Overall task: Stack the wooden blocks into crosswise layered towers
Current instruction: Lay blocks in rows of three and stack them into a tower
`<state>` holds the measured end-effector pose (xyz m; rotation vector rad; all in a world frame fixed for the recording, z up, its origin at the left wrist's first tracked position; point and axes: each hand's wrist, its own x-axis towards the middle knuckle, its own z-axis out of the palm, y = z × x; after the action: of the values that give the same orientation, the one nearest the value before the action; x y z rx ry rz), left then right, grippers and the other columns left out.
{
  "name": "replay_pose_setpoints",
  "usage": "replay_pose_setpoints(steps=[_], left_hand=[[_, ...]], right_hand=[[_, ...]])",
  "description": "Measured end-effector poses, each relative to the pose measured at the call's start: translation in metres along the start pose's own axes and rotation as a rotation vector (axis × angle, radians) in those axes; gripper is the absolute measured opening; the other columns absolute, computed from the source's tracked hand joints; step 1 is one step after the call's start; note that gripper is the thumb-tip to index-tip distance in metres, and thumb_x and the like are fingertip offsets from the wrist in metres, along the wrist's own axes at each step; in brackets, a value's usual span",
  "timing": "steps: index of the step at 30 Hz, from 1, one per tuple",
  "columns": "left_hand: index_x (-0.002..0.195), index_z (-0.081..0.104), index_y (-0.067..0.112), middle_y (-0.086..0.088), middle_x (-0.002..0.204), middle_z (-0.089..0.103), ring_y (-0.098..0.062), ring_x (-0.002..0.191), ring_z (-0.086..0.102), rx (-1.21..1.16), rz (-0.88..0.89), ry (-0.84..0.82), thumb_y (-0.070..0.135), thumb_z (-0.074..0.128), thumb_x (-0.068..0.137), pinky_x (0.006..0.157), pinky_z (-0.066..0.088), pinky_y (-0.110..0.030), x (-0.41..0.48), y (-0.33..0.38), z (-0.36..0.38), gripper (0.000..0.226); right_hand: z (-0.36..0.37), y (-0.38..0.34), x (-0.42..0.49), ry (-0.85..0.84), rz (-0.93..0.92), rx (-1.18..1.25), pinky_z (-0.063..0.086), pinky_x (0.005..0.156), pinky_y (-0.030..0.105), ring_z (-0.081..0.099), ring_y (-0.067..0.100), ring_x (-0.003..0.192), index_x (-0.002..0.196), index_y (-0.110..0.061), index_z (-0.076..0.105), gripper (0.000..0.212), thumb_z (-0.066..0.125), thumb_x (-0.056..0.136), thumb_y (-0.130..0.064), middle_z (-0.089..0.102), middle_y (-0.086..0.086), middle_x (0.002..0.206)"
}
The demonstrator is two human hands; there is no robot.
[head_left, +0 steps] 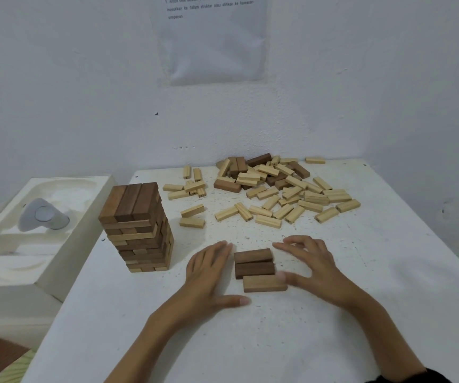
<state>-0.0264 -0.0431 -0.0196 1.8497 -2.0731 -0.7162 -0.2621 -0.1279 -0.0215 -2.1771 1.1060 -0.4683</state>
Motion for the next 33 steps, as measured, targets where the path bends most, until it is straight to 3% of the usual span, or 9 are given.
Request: replay_pose_setpoints(steps=[3, 8, 11, 18, 20, 22, 25, 30, 33], left_hand=[[0.142, 0.012, 0.048, 0.02, 0.149, 0.013, -0.004, 0.138, 0.005, -0.074, 0.043, 0.065, 0.084, 0.048, 0.06, 0.11, 0.009, -0.026, 0.007, -0.002, -0.002, 0.096], [0.131, 0.028, 0.05, 0.021, 0.14, 0.025, -0.001, 0.132, 0.015, -0.029, 0.143, 0.112, 0.073, 0.052, 0.066, 0.103, 0.009, -0.014, 0.012, -0.004, -0.003, 0.073], [0.138, 0.032, 0.04, 0.02, 0.141, 0.025, 0.001, 0.131, 0.014, -0.016, 0.153, 0.098, 0.072, 0.05, 0.067, 0.108, 0.013, -0.023, 0.014, -0.003, -0.004, 0.08], [0.146, -0.024, 0.021, 0.008, 0.147, -0.036, -0.007, 0.135, -0.033, 0.19, -0.004, -0.007, 0.099, 0.005, 0.05, 0.112, -0.018, -0.031, -0.003, 0.005, 0.004, 0.126], [0.145, -0.027, 0.02, 0.004, 0.145, -0.042, -0.009, 0.134, -0.039, 0.203, -0.024, -0.058, 0.098, -0.004, 0.048, 0.113, -0.022, -0.037, -0.008, 0.012, 0.008, 0.127], [0.145, -0.027, 0.019, 0.003, 0.147, -0.042, -0.007, 0.133, -0.039, 0.214, -0.016, -0.068, 0.097, -0.009, 0.049, 0.112, -0.022, -0.039, -0.009, 0.015, 0.012, 0.125], [0.144, -0.027, 0.018, 0.003, 0.148, -0.04, -0.008, 0.135, -0.036, 0.244, -0.012, -0.062, 0.096, -0.012, 0.049, 0.112, -0.022, -0.039, -0.006, 0.015, 0.015, 0.123], [0.145, -0.026, 0.019, 0.004, 0.151, -0.035, -0.007, 0.136, -0.034, 0.227, 0.003, -0.074, 0.096, -0.01, 0.049, 0.111, -0.022, -0.037, -0.004, 0.013, 0.012, 0.124], [0.147, -0.02, 0.025, 0.014, 0.152, -0.026, -0.001, 0.135, -0.027, 0.143, -0.001, -0.072, 0.098, 0.004, 0.052, 0.112, -0.015, -0.03, -0.004, 0.008, 0.005, 0.122]], right_hand=[[-0.002, -0.001, -0.002, -0.077, -0.036, -0.054, 0.012, 0.101, 0.023, 0.014, -0.008, 0.118, 0.122, -0.063, 0.026, 0.082, 0.052, 0.047, -0.083, 0.019, -0.035, 0.128], [0.003, -0.001, -0.001, -0.032, -0.063, -0.13, 0.014, 0.099, 0.025, 0.014, -0.008, 0.116, 0.119, -0.065, 0.024, 0.083, 0.046, 0.044, -0.091, 0.021, -0.032, 0.126], [0.008, -0.001, 0.0, 0.012, -0.052, -0.152, 0.018, 0.1, 0.027, 0.017, -0.006, 0.116, 0.116, -0.063, 0.027, 0.083, 0.039, 0.041, -0.097, 0.025, -0.027, 0.125], [0.018, -0.014, -0.008, 0.003, 0.058, -0.439, 0.002, 0.114, 0.04, 0.004, 0.015, 0.136, 0.148, -0.033, 0.014, 0.131, -0.002, 0.038, -0.101, 0.011, -0.006, 0.15], [0.03, -0.019, -0.011, 0.041, 0.051, -0.503, 0.021, 0.108, 0.053, 0.019, 0.022, 0.13, 0.144, -0.02, 0.033, 0.119, 0.002, 0.059, -0.096, 0.033, 0.007, 0.146], [0.037, -0.02, -0.013, 0.058, 0.095, -0.526, 0.044, 0.089, 0.052, 0.036, 0.025, 0.114, 0.127, -0.015, 0.053, 0.094, 0.009, 0.079, -0.083, 0.055, 0.011, 0.127], [0.039, -0.022, -0.015, 0.088, 0.1, -0.57, 0.049, 0.082, 0.049, 0.039, 0.024, 0.11, 0.124, -0.015, 0.054, 0.084, 0.01, 0.086, -0.075, 0.059, 0.011, 0.121], [0.036, -0.02, -0.013, 0.025, 0.076, -0.598, 0.042, 0.091, 0.053, 0.041, 0.028, 0.118, 0.133, -0.012, 0.046, 0.093, 0.004, 0.083, -0.079, 0.051, 0.013, 0.132], [0.025, -0.016, -0.013, -0.044, 0.04, -0.482, 0.003, 0.113, 0.042, 0.005, 0.02, 0.138, 0.149, -0.027, 0.005, 0.126, -0.013, 0.046, -0.096, 0.004, -0.005, 0.154]])
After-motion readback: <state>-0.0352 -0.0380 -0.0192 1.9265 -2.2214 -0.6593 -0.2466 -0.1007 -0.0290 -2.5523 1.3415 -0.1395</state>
